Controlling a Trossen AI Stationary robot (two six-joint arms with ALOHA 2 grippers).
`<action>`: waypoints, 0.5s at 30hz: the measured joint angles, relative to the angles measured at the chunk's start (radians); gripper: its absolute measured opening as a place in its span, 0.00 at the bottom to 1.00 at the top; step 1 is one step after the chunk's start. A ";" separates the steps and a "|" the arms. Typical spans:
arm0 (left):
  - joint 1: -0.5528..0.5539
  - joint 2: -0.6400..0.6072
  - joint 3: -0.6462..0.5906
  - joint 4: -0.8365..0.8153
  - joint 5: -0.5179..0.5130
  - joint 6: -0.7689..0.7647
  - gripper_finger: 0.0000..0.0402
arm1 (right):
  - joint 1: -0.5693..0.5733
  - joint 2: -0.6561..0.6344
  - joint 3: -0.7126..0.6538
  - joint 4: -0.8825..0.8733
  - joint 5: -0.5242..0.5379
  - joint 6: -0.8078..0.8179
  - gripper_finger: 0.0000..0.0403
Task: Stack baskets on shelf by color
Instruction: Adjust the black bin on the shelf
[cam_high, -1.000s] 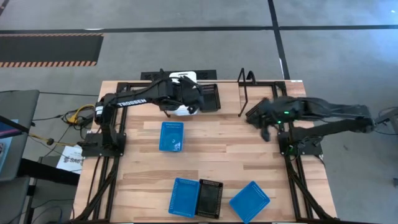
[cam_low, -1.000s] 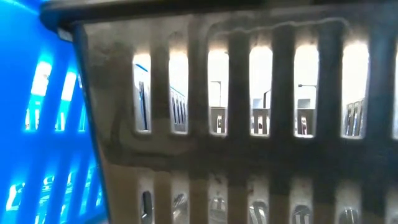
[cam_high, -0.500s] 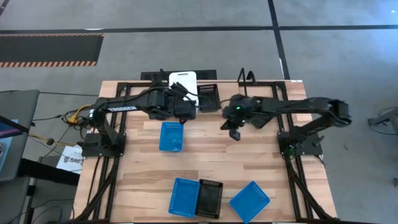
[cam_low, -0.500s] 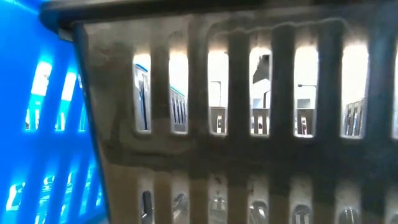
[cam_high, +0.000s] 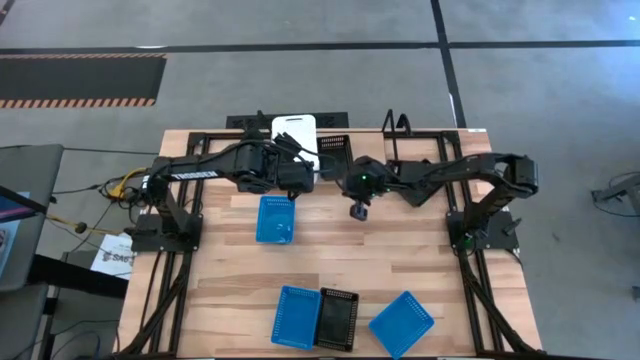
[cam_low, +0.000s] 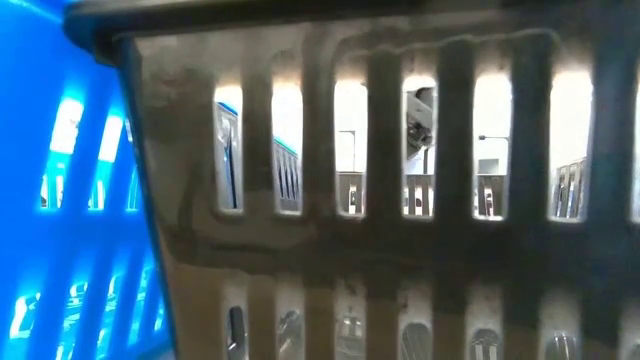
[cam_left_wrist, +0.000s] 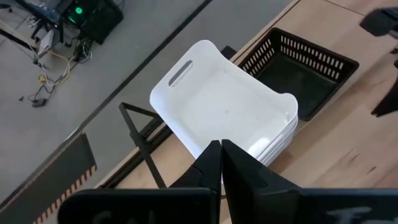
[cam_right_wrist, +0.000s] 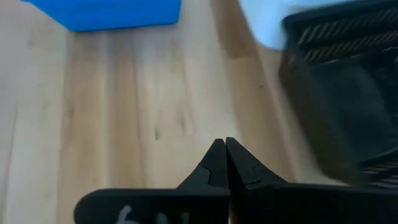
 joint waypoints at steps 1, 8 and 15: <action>0.000 0.000 0.000 0.000 0.001 0.002 0.00 | -0.006 0.000 0.004 0.001 0.003 -0.005 0.00; 0.000 0.000 0.000 0.000 -0.003 0.004 0.00 | -0.040 0.000 0.015 0.015 0.005 -0.015 0.00; 0.000 0.000 0.000 0.000 -0.008 0.004 0.00 | -0.058 0.000 0.015 0.061 0.011 -0.032 0.00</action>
